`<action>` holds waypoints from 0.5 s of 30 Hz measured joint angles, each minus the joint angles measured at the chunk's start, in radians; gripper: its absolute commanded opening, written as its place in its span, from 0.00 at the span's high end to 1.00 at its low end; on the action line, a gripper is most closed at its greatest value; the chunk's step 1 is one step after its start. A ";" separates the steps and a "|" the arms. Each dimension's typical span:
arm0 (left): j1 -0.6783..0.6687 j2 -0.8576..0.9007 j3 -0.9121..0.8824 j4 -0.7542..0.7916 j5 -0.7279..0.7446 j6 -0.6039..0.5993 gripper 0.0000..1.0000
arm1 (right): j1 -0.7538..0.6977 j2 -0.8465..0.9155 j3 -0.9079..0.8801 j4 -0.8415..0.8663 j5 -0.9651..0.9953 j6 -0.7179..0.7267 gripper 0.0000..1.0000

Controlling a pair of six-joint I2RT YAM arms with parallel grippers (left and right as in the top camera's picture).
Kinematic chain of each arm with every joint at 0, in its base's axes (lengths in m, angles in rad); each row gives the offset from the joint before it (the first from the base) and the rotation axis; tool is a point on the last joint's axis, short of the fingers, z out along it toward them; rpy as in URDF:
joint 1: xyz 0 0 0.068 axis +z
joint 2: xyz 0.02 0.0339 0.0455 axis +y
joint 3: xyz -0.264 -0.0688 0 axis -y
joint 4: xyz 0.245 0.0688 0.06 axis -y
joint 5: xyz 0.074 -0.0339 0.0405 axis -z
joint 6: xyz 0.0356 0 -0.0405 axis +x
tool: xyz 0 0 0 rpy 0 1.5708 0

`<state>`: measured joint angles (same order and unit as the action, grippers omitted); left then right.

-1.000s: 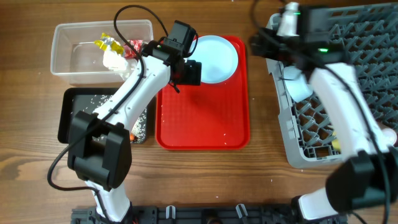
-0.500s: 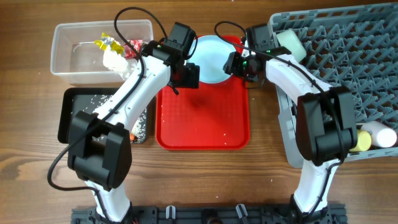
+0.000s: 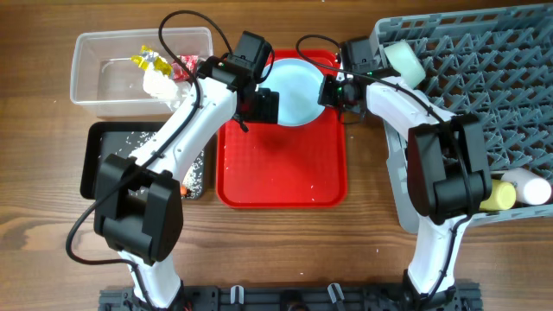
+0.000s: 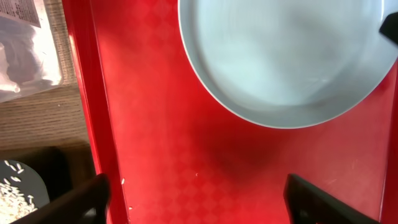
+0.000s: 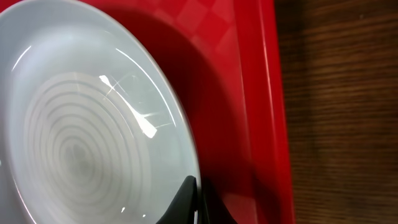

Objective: Sort waste into correct bins and load items into the dishwasher rack
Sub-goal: 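Carry the plate with the right gripper and stand it in the rack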

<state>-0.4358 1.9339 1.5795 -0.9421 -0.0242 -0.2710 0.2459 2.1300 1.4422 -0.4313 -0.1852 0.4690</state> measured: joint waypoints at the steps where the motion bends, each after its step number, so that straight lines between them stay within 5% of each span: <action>1: 0.000 0.000 0.000 0.000 0.000 -0.004 0.00 | -0.009 -0.002 0.000 -0.006 0.003 -0.014 0.96; 9: 0.000 0.000 0.000 0.004 0.000 -0.004 0.00 | -0.120 -0.443 0.024 -0.041 0.202 -0.262 0.96; 15: 0.000 0.000 0.000 0.013 0.001 -0.004 0.00 | -0.132 -0.664 0.042 0.049 0.752 -0.570 0.96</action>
<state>-0.4358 1.9339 1.5795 -0.9291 -0.0235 -0.2749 0.1139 1.4658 1.4837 -0.3824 0.5671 -0.1013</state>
